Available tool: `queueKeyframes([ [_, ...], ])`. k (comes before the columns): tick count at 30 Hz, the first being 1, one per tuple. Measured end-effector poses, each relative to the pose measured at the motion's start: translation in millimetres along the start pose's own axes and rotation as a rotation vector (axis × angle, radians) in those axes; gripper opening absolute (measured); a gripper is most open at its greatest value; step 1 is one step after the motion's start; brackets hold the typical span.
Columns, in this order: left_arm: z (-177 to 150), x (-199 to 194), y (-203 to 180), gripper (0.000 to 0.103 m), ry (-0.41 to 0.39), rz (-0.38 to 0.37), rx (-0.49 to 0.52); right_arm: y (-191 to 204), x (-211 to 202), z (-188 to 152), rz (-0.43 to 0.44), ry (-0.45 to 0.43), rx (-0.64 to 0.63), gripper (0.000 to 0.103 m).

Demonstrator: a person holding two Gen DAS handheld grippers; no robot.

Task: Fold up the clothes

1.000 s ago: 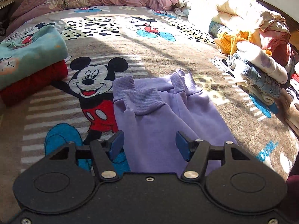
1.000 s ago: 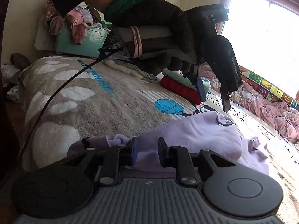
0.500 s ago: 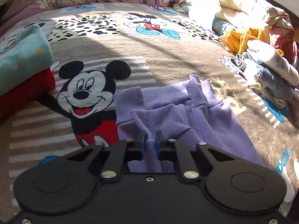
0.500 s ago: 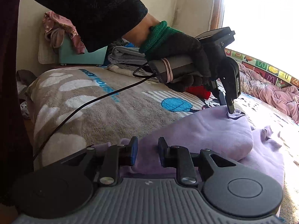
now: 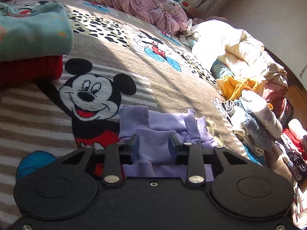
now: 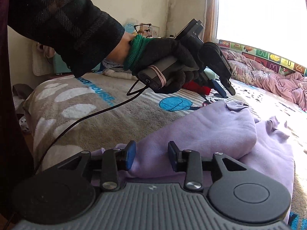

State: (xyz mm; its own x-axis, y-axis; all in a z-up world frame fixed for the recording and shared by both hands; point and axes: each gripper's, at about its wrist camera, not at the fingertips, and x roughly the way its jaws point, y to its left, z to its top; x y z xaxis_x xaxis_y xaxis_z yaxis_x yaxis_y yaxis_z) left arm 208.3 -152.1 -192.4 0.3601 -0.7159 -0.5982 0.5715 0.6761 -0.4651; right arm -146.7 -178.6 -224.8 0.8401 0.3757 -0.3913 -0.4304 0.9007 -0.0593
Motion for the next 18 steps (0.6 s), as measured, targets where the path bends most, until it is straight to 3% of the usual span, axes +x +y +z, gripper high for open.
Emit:
queueKeyframes([
  [2,-6,8,-7,0.034,0.034,0.021,0.062,1,-2,1,-0.006,-0.021,-0.002,0.046],
  [3,-9,11,-11,0.024,0.044,0.032,0.102,1,-1,0,-0.009,-0.02,-0.005,0.047],
  [4,-12,13,-15,0.005,0.052,0.043,0.145,2,0,0,-0.013,-0.019,-0.009,0.047],
  [7,-12,8,-20,0.005,0.01,0.018,0.21,3,1,-1,-0.013,-0.016,-0.021,0.047],
  [14,-5,-11,-9,0.0,-0.128,-0.046,0.177,7,3,0,-0.022,-0.013,-0.05,0.045],
  [18,-6,-3,-10,0.0,-0.103,-0.05,0.182,8,-4,4,-0.039,-0.035,-0.059,0.047],
])
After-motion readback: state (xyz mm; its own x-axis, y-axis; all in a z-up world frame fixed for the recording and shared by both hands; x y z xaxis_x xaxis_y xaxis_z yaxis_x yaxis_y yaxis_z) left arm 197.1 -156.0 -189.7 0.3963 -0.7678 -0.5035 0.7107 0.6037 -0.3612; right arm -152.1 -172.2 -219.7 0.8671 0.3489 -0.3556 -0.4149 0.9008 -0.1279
